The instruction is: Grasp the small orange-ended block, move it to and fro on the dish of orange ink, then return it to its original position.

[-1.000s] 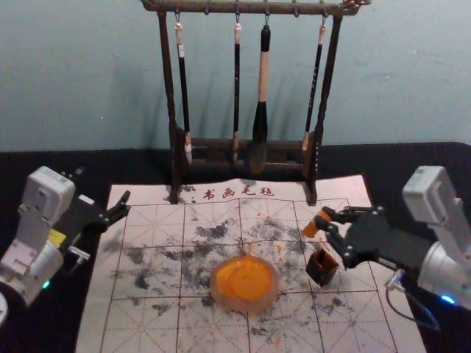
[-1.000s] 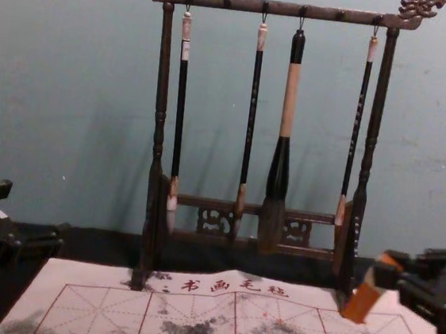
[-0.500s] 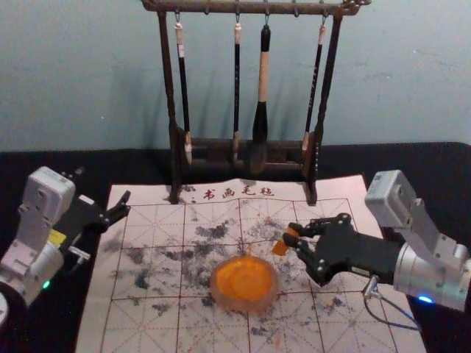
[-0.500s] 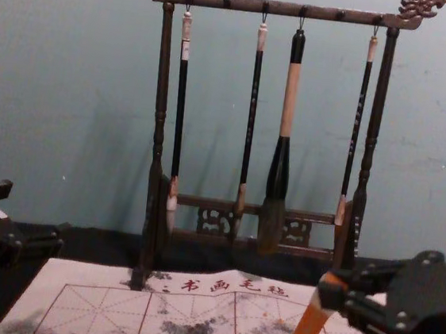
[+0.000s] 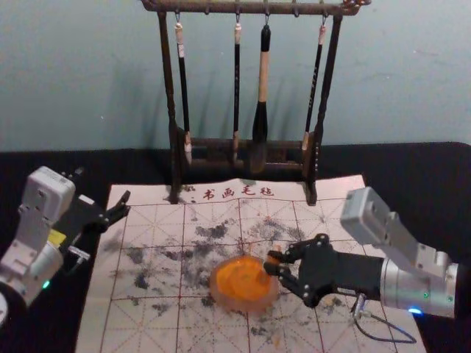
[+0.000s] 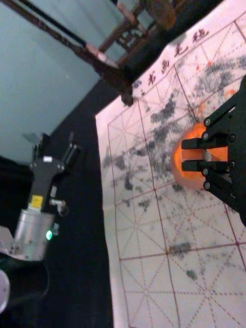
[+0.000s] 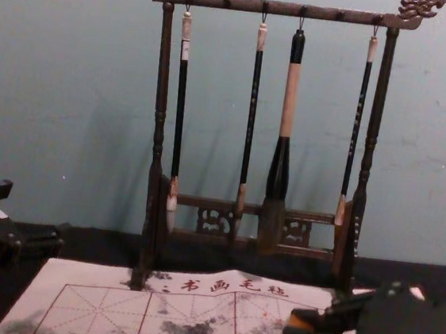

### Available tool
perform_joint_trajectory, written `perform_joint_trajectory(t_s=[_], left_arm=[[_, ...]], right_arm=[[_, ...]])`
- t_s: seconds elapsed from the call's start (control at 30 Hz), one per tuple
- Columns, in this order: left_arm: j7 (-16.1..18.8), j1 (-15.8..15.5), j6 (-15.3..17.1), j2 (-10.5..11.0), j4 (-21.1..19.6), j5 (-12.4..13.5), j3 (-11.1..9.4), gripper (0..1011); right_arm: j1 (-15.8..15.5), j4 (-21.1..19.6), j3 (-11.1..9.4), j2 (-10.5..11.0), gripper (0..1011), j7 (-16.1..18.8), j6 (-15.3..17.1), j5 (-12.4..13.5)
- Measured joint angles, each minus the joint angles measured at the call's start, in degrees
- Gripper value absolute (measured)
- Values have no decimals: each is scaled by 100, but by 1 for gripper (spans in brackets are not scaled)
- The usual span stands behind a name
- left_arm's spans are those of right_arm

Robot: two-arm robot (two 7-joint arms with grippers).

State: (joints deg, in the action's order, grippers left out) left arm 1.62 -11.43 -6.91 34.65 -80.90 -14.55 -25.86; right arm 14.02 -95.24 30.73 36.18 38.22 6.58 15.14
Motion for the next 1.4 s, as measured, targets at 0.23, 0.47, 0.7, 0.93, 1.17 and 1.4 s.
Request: perform_joint_trajectory(t_s=[0.23,0.47,0.7,0.93,1.17,1.4], left_arm=[[0,0,0,0,0,0,0,1001],[0,0,0,0,0,0,0,1001],[0,0,0,0,0,0,0,1001],[0,0,0,0,0,0,0,1001],[0,0,0,0,0,0,0,1001],[0,0,0,0,0,0,0,1001]], right_arm=[[184,124,254,-1,106,98,-8,-112],[365,313,418,-91,107,137,-11,-164],[568,559,542,-225,107,147,-2,-224],[775,824,602,-374,106,72,29,-298],[841,947,532,-413,106,-21,96,-289],[743,849,468,-274,106,-16,141,-218]])
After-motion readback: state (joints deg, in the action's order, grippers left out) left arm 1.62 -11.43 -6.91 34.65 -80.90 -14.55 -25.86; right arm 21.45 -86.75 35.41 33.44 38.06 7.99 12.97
